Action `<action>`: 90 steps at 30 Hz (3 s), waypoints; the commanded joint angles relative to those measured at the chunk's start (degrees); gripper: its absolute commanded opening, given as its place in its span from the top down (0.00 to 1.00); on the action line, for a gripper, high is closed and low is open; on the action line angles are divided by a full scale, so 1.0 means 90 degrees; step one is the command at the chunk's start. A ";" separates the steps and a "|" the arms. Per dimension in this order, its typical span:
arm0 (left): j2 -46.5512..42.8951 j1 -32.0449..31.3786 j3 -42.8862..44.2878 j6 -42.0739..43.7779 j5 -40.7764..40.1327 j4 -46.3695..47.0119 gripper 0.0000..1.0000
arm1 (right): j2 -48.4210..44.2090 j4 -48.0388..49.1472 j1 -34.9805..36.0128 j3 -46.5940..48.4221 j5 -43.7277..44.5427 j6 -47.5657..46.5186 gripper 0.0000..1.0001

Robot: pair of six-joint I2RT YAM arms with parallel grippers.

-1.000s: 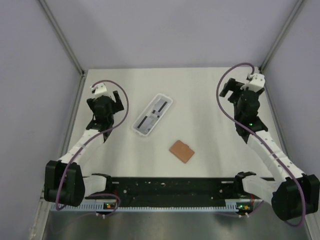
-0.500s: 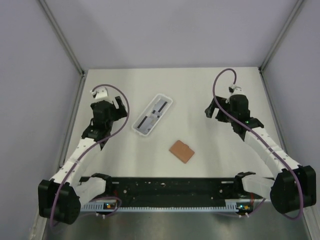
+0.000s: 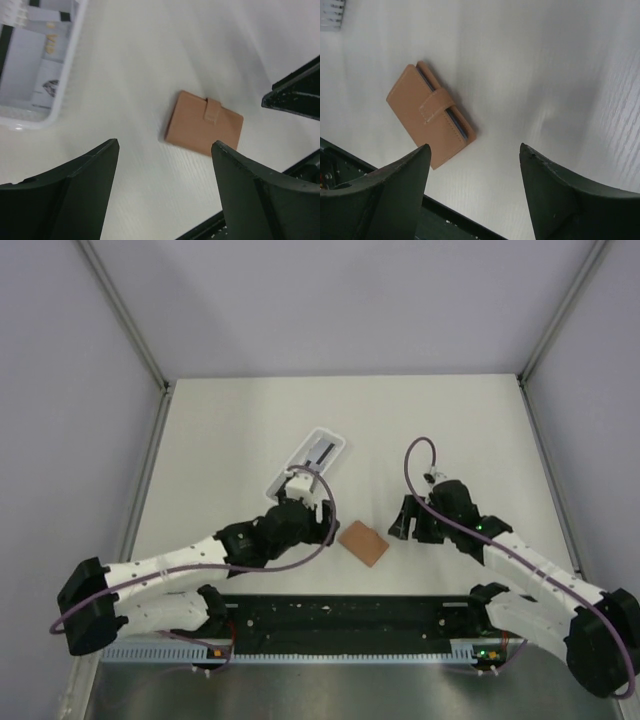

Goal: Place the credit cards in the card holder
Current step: Open the card holder at the center of the board.

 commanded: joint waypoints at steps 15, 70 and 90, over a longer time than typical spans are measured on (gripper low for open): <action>0.2138 -0.1767 0.0282 -0.1990 -0.1037 0.0526 0.44 | -0.0078 0.0881 0.0032 -0.0838 -0.0766 0.0179 0.29; 0.3341 -0.1143 -0.0059 -0.3240 -0.0228 0.1961 0.49 | 0.0286 0.1149 0.0032 -0.0811 -0.1472 0.0258 1.00; -0.1231 -0.0673 -0.1535 -0.1551 0.1520 0.3807 0.23 | -0.2031 0.2246 0.0013 -0.0057 -0.2719 0.1545 1.00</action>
